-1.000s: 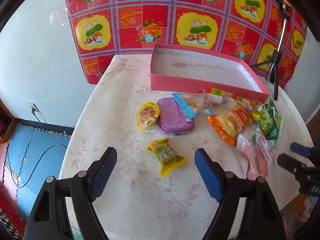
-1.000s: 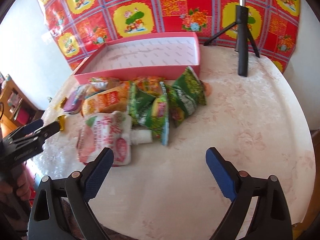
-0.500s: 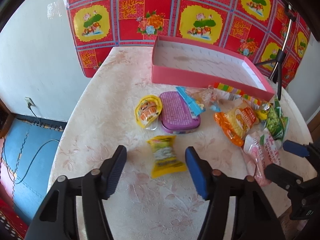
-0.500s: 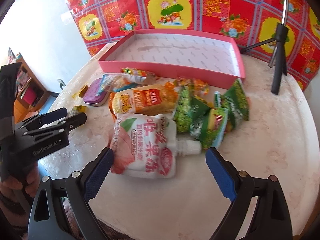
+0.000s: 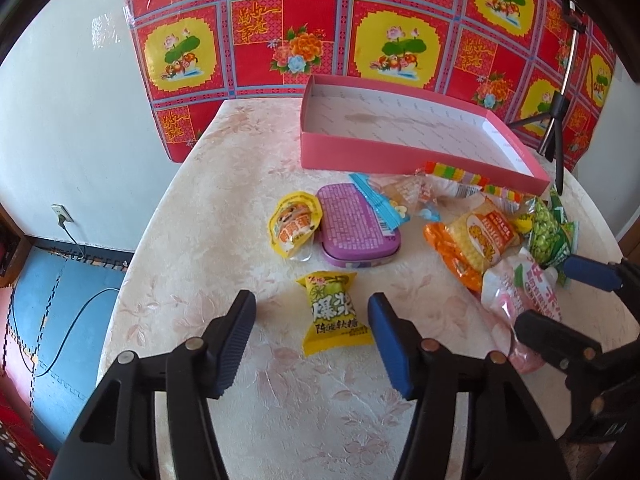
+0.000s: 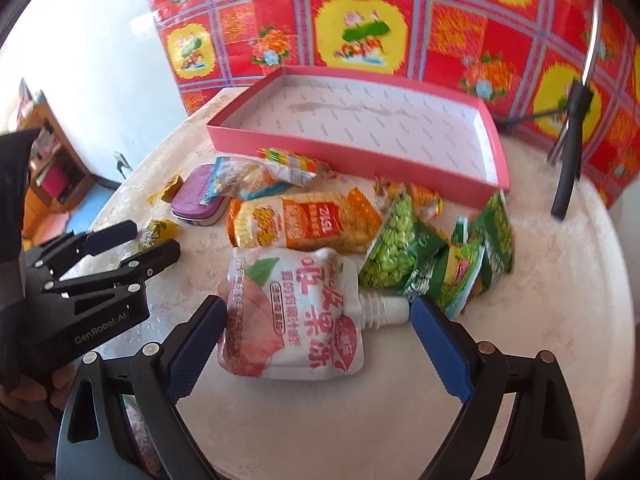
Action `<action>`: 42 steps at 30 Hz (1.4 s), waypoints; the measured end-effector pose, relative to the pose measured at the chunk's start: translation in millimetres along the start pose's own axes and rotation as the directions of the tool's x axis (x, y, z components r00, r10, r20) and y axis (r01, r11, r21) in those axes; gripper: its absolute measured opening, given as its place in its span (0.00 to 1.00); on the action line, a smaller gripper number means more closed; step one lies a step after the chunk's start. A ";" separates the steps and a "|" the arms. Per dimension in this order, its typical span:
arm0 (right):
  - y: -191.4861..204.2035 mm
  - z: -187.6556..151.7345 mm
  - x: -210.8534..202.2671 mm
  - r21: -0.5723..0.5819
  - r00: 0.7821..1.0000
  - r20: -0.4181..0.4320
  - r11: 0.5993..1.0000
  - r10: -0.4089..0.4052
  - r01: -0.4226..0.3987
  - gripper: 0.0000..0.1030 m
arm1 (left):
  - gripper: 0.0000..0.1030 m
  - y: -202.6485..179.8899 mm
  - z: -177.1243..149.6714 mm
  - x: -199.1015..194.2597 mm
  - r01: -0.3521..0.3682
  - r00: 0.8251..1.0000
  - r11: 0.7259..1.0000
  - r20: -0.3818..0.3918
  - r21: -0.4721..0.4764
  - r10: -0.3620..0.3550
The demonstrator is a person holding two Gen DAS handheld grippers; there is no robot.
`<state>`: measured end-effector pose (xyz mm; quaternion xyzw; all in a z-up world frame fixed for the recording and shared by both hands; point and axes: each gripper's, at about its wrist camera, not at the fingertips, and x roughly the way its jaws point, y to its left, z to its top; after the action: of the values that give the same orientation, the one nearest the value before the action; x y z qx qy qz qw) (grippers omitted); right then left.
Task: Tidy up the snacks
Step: 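Grasp the white-pink juice pouch with the right gripper while the left grasps the yellow snack pack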
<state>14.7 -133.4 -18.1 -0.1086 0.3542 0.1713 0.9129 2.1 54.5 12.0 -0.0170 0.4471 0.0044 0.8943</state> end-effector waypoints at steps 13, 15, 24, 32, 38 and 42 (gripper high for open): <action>-5.1 -0.8 23.9 0.037 0.995 -0.024 0.995 0.092 -0.091 0.91 | 0.47 1.1 0.6 0.5 -0.011 1.000 1.000 0.012 0.010 0.011; -2.7 -2.4 24.5 0.016 0.997 -0.023 0.997 0.075 -0.074 0.91 | 0.47 1.5 1.0 0.6 -0.011 1.000 1.000 0.012 0.011 0.011; -2.5 -4.9 21.2 -0.001 0.999 -0.005 0.999 0.052 -0.052 0.80 | 0.33 2.1 1.4 0.5 -0.004 1.000 1.000 0.008 0.011 0.004; -15.2 -3.6 8.8 0.049 0.996 0.039 0.995 0.084 -0.086 0.51 | 0.23 -3.8 1.9 -3.9 0.026 1.000 1.000 -0.005 0.013 -0.026; -22.4 -4.4 4.4 0.071 0.994 0.046 0.992 0.104 -0.107 0.35 | 0.21 -8.9 2.0 -9.8 0.026 1.000 0.999 0.002 0.022 -0.026; -29.0 -5.2 -3.2 0.090 0.994 0.058 0.991 0.097 -0.102 0.37 | 0.21 -10.0 1.5 -11.3 0.024 1.000 0.999 0.002 0.021 -0.024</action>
<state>20.7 -162.3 -17.5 -0.0438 0.3422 0.2028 0.9165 -3.2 44.6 22.1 -0.0128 0.4460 -0.0111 0.8949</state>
